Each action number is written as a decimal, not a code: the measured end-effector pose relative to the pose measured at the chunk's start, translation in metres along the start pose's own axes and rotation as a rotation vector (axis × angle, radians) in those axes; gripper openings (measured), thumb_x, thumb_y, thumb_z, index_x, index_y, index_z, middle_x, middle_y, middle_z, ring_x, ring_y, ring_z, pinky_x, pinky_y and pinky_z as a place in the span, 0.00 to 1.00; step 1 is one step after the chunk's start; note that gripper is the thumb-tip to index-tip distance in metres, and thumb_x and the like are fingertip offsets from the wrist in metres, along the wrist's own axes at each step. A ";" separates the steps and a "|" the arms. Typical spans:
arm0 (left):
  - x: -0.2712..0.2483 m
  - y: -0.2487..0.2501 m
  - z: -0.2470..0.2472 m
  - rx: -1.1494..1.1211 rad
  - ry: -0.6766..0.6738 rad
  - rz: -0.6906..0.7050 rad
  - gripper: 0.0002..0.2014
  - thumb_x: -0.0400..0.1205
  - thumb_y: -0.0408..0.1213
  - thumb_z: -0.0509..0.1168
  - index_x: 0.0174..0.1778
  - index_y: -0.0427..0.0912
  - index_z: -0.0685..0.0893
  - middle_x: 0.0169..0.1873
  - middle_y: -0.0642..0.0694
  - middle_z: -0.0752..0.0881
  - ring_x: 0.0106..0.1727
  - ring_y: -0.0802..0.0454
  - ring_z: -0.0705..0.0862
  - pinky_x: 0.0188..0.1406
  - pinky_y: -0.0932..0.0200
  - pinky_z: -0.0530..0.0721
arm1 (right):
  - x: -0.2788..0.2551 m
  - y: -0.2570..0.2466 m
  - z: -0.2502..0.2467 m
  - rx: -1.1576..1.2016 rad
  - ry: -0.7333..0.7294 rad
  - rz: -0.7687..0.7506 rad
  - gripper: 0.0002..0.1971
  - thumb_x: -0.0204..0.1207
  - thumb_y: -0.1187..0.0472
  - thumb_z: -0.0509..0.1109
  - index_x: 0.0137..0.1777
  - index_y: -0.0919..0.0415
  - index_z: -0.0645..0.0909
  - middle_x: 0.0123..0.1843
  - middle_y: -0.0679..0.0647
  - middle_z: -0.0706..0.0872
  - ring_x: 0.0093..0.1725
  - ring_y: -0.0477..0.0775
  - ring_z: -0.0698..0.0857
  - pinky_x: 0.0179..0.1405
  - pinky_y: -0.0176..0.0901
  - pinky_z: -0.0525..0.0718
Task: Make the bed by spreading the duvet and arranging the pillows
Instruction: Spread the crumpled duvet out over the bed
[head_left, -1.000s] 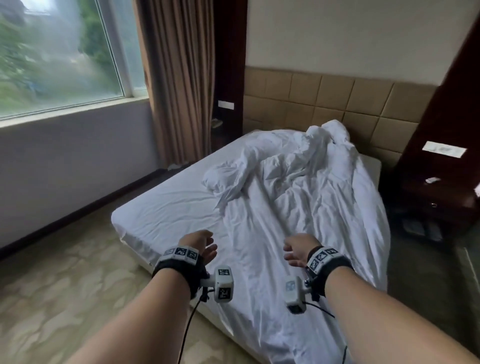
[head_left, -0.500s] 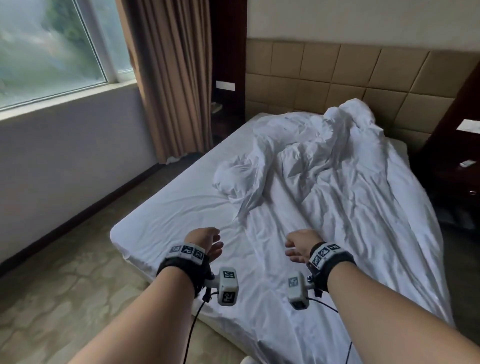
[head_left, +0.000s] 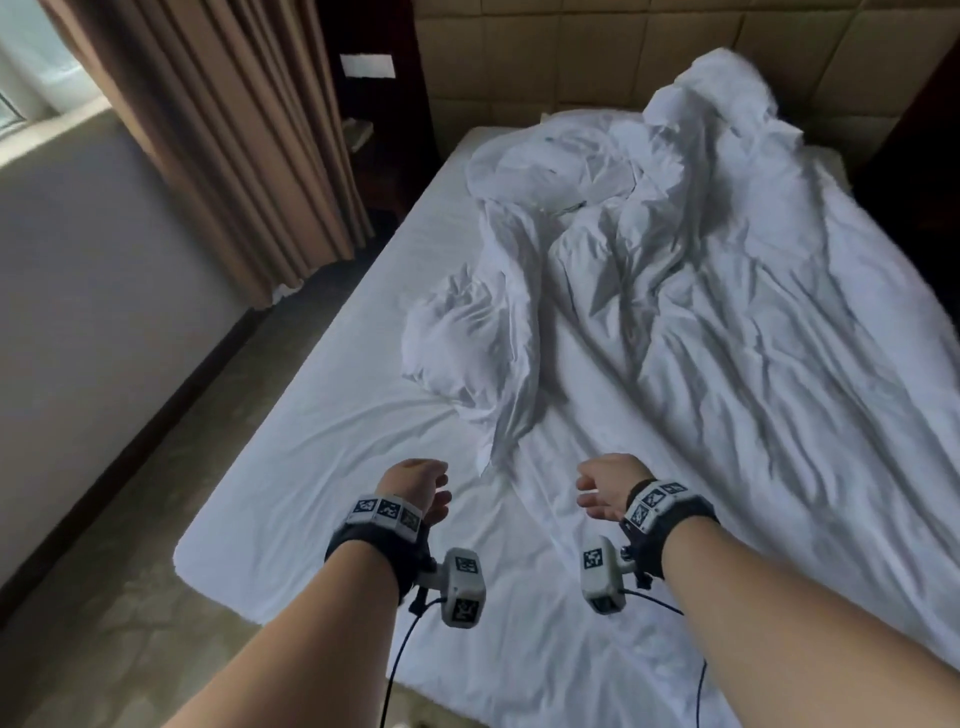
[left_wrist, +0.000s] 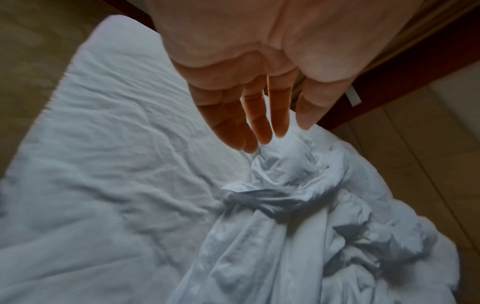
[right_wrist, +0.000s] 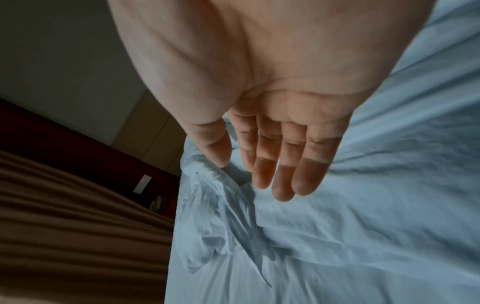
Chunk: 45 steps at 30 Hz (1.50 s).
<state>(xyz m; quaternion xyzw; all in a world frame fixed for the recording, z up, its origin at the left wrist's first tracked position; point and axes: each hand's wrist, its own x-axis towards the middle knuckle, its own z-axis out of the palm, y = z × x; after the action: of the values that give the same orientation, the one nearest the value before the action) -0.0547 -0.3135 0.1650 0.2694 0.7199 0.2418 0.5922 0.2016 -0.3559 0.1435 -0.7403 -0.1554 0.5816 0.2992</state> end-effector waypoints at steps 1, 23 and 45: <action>0.015 0.006 0.006 0.035 -0.029 0.004 0.07 0.84 0.37 0.70 0.55 0.39 0.87 0.50 0.41 0.90 0.47 0.42 0.90 0.40 0.51 0.88 | 0.009 -0.004 0.002 0.018 0.018 0.008 0.04 0.81 0.69 0.64 0.46 0.67 0.80 0.40 0.61 0.80 0.31 0.57 0.77 0.30 0.43 0.74; 0.275 0.024 0.152 0.949 -0.359 0.263 0.17 0.87 0.40 0.62 0.71 0.39 0.82 0.68 0.37 0.85 0.70 0.37 0.82 0.71 0.49 0.78 | 0.119 0.083 0.106 0.513 0.382 0.343 0.04 0.86 0.57 0.67 0.52 0.56 0.80 0.47 0.57 0.87 0.47 0.61 0.89 0.51 0.53 0.88; 0.119 0.123 -0.123 0.119 -0.497 -0.002 0.47 0.55 0.69 0.83 0.65 0.42 0.90 0.55 0.37 0.93 0.55 0.32 0.92 0.64 0.30 0.86 | -0.004 -0.024 0.240 0.046 0.085 -0.028 0.06 0.80 0.54 0.73 0.51 0.54 0.81 0.49 0.57 0.87 0.39 0.55 0.87 0.41 0.47 0.87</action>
<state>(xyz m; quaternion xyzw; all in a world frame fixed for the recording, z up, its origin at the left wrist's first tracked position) -0.1810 -0.1455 0.1834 0.3540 0.5653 0.1248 0.7345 -0.0254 -0.2765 0.1266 -0.7551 -0.1392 0.5487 0.3307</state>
